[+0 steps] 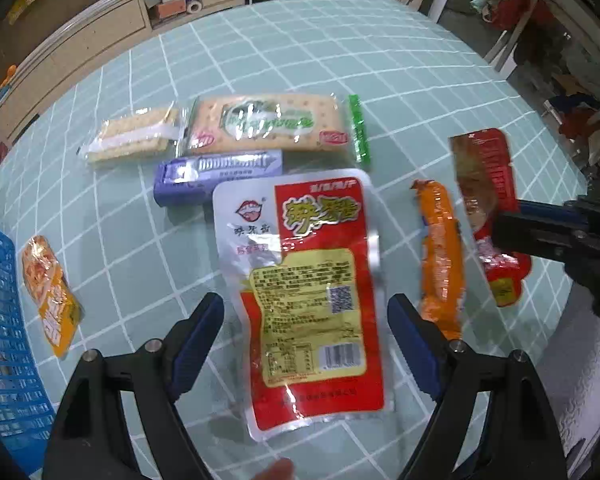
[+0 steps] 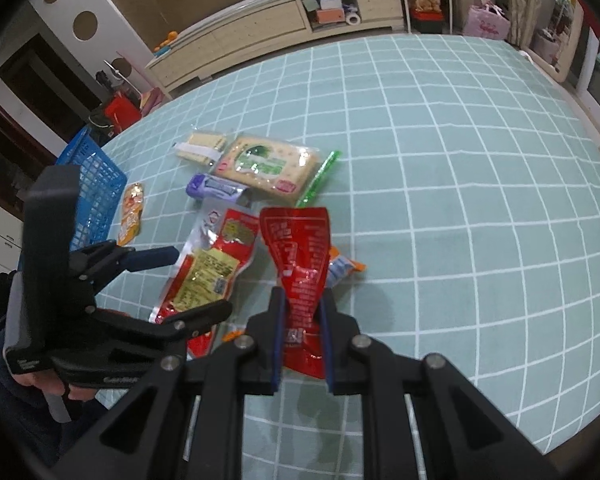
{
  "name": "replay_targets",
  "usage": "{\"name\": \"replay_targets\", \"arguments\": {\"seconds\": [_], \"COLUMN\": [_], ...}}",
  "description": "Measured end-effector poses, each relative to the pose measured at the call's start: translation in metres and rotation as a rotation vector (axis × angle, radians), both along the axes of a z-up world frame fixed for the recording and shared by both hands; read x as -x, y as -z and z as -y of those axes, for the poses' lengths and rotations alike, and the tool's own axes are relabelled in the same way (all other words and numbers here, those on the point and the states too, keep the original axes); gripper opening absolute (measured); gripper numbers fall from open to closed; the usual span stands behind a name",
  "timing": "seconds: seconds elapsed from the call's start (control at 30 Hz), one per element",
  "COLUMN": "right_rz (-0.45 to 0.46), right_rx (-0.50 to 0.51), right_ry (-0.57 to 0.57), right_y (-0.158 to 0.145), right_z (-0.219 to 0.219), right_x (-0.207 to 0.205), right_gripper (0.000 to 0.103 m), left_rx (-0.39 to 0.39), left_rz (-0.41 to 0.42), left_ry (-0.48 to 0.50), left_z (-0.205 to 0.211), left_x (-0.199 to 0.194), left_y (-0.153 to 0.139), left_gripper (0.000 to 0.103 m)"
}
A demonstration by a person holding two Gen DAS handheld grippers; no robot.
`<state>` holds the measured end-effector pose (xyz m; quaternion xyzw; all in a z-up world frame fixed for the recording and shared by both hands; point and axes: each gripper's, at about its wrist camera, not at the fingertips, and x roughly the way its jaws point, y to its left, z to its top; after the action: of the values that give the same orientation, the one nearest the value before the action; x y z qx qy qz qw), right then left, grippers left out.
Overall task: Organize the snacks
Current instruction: 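Lower the left gripper onto the large red-and-silver spicy bag and grasp it while the right holds the red packet, then carry the spicy bag and red packet toward the blue basket with both grippers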
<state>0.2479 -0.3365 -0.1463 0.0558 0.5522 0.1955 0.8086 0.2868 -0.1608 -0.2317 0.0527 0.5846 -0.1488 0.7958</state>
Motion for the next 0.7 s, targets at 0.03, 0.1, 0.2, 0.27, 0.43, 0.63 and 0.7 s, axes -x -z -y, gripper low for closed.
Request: {"name": "replay_targets", "arguments": {"seconds": [0.03, 0.1, 0.2, 0.27, 0.43, 0.63, 0.7], "right_rz": [0.002, 0.002, 0.001, 0.001, -0.004, -0.014, -0.02], "right_rx": [-0.003, -0.005, -0.002, -0.001, -0.003, -0.013, -0.013], "right_ry": [-0.002, -0.007, -0.013, -0.015, -0.02, -0.023, -0.023], "right_y": [0.0, 0.001, 0.002, 0.003, 0.005, 0.008, 0.009], "right_z": [0.0, -0.001, -0.003, -0.004, -0.006, -0.012, -0.013], "right_x": [0.0, 0.0, -0.001, 0.0, 0.001, 0.001, 0.0], "right_gripper": [0.02, 0.02, 0.02, 0.02, 0.02, 0.02, 0.02], "left_rx": [0.002, 0.006, 0.019, 0.022, -0.005, 0.017, 0.026], "left_rz": [-0.01, -0.027, -0.034, -0.033, -0.03, -0.039, -0.043], "left_ry": [-0.003, -0.008, -0.027, -0.035, -0.037, -0.06, -0.059], "left_z": [0.001, 0.002, 0.002, 0.003, -0.004, -0.025, -0.027], "left_x": [-0.001, -0.004, -0.006, -0.005, -0.003, -0.011, -0.012], "left_y": [0.003, 0.008, 0.01, 0.011, 0.007, -0.003, -0.003], "left_gripper": [0.082, 0.082, 0.082, 0.078, 0.056, 0.028, 0.028]}}
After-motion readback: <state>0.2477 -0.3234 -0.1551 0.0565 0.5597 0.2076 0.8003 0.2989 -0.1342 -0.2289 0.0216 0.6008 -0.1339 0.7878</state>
